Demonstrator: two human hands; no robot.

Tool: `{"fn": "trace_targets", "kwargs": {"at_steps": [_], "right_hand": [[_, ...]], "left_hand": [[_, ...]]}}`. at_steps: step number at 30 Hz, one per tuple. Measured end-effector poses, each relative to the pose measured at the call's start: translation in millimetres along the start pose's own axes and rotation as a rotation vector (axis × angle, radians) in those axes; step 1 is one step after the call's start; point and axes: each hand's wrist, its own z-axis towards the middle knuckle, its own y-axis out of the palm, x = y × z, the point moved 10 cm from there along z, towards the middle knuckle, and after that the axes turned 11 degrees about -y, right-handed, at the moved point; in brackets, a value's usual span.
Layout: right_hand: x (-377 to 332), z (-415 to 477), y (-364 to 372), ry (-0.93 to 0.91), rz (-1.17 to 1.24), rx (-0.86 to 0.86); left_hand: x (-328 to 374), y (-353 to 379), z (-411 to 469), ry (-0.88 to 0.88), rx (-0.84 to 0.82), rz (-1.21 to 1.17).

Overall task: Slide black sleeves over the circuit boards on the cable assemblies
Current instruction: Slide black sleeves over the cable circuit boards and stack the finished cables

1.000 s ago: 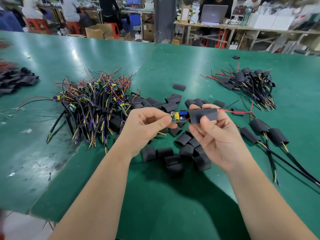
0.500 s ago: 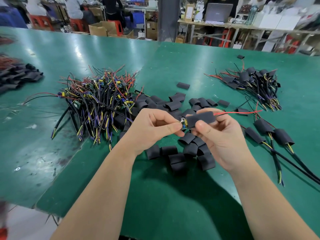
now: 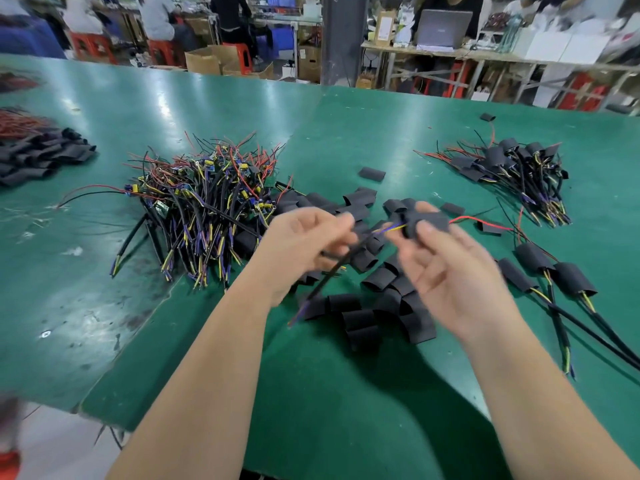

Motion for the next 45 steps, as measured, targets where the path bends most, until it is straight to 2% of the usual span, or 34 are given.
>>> {"fn": "trace_targets", "kwargs": {"at_steps": [1, 3, 4, 5, 7, 8, 10, 14, 17, 19, 23, 27, 30, 33, 37, 38, 40, 42, 45], "right_hand": [[-13.7, 5.2, -11.9, -0.04, 0.024, 0.074], [-45.7, 13.4, -36.5, -0.148, -0.085, 0.163], [-62.4, 15.4, -50.9, -0.216, -0.214, 0.207], [-81.1, 14.6, -67.0, -0.282, -0.405, 0.269], [-110.5, 12.0, -92.1, -0.311, -0.907, 0.361], [-117.0, 10.9, -100.8, -0.268, -1.169, 0.37], [-118.9, 9.3, -111.8, -0.165, -1.505, 0.364], [-110.6, 7.6, -114.5, -0.043, -1.711, 0.399], [-110.5, 7.5, -101.9, -0.095, -1.798, 0.437], [-106.7, 7.8, -88.3, -0.162, -1.827, 0.402], [-90.5, 12.9, -66.6, -0.293, -1.8, 0.226], [-65.6, 16.6, -64.9, -0.211, -1.723, 0.089], [-51.0, 16.8, -59.7, -0.181, -1.622, 0.036], [-23.7, 14.3, -44.8, -0.107, -1.267, -0.056], [22.9, -1.6, -5.9, 0.103, -0.415, -0.199], [25.4, -3.3, 0.8, 0.114, -0.272, -0.205], [21.3, -0.8, 5.1, 0.069, -0.124, -0.174], [12.5, 3.9, 0.5, -0.013, -0.107, -0.105], [5.4, 5.9, -6.2, -0.094, -0.235, -0.073]], "left_hand": [[5.0, -19.9, 0.1, 0.059, 0.168, 0.076], [20.7, -64.2, -13.0, 0.165, 0.664, 0.558], [25.3, -79.4, -22.2, 0.14, 0.885, 0.809], [22.4, -91.4, -25.2, 0.061, 1.001, 0.952], [9.3, -110.2, -22.6, -0.089, 1.06, 0.997], [6.4, -115.2, -21.1, -0.12, 1.077, 1.004], [3.7, -119.5, -17.2, -0.167, 1.102, 1.05], [2.4, -128.3, -13.6, -0.196, 1.112, 1.063], [11.9, -143.8, -20.3, -0.165, 1.198, 0.955], [17.6, -155.3, -21.7, -0.188, 1.222, 0.873], [24.1, -167.0, -10.3, -0.278, 1.177, 0.926], [31.4, -171.9, -10.9, -0.212, 1.168, 0.755], [40.0, -151.2, -1.1, -0.025, 0.932, 0.545], [55.8, -109.1, 1.7, 0.162, 0.669, 0.447], [46.8, -38.9, 5.8, 0.17, 0.214, 0.564], [41.3, -24.8, 5.4, 0.156, 0.121, 0.604], [31.0, -1.8, 4.3, 0.145, -0.006, 0.704], [22.8, 15.0, 3.7, 0.153, -0.06, 0.787], [19.1, 27.3, 3.1, 0.239, 0.035, 0.826]]}}
